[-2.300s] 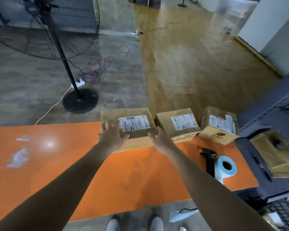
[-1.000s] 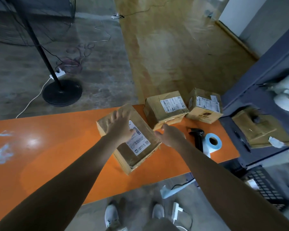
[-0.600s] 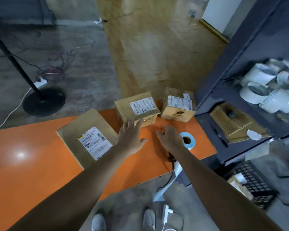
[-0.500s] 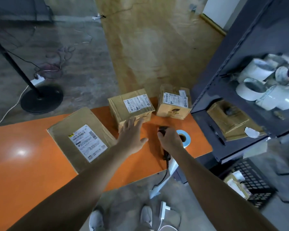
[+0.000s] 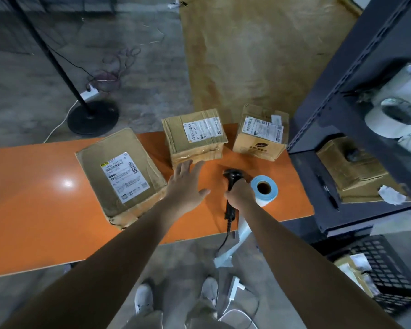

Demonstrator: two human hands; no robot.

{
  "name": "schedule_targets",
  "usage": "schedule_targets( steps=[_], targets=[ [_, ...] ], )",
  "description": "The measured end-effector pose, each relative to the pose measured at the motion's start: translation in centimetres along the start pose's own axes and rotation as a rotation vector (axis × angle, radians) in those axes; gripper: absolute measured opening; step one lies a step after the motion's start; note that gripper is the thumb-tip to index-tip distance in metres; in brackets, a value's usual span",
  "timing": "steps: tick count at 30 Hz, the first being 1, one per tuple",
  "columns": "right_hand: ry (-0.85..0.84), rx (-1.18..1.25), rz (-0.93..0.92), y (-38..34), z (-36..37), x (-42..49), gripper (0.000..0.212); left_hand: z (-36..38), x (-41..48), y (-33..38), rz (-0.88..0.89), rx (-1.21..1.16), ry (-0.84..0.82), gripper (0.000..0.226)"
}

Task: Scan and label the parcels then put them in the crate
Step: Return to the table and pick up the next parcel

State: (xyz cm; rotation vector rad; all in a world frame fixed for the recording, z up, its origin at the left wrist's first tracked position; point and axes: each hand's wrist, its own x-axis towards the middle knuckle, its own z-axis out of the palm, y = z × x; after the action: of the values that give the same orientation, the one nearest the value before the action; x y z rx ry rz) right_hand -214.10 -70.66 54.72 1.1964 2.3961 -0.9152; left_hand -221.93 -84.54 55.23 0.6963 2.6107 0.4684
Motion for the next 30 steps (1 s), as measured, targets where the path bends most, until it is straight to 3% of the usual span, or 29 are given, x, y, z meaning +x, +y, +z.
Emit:
schedule_targets(
  steps=[4, 7, 14, 18, 22, 30],
  targets=[
    [-0.042, 0.154, -0.066, -1.5, 0.2, -1.7, 0.018, -3.3, -3.4, -0.9, 0.088, 0.015, 0.093, 0.077],
    [-0.065, 0.296, -0.102, -3.3, 0.2, -3.5, 0.020, -4.9, -4.4, -2.7, 0.085, -0.018, 0.141, 0.072],
    [-0.073, 0.448, -0.246, -8.8, 1.1, -7.4, 0.013, -7.9, -7.6, -10.1, -0.121, -0.024, 0.416, 0.063],
    [-0.099, 0.383, -0.348, -12.1, 2.5, -9.2, 0.011, -8.5, -8.6, -14.1, -0.278, -0.036, 0.340, 0.078],
    [-0.129, 0.367, -0.390, -14.9, 3.6, -10.3, 0.021, -8.0, -9.0, -16.5, -0.410, -0.201, 0.240, 0.101],
    [-0.279, 0.356, -0.351, -19.4, 3.4, -12.3, 0.020, -7.5, -9.8, -18.4, -0.311, -0.241, 0.123, 0.115]
  ],
)
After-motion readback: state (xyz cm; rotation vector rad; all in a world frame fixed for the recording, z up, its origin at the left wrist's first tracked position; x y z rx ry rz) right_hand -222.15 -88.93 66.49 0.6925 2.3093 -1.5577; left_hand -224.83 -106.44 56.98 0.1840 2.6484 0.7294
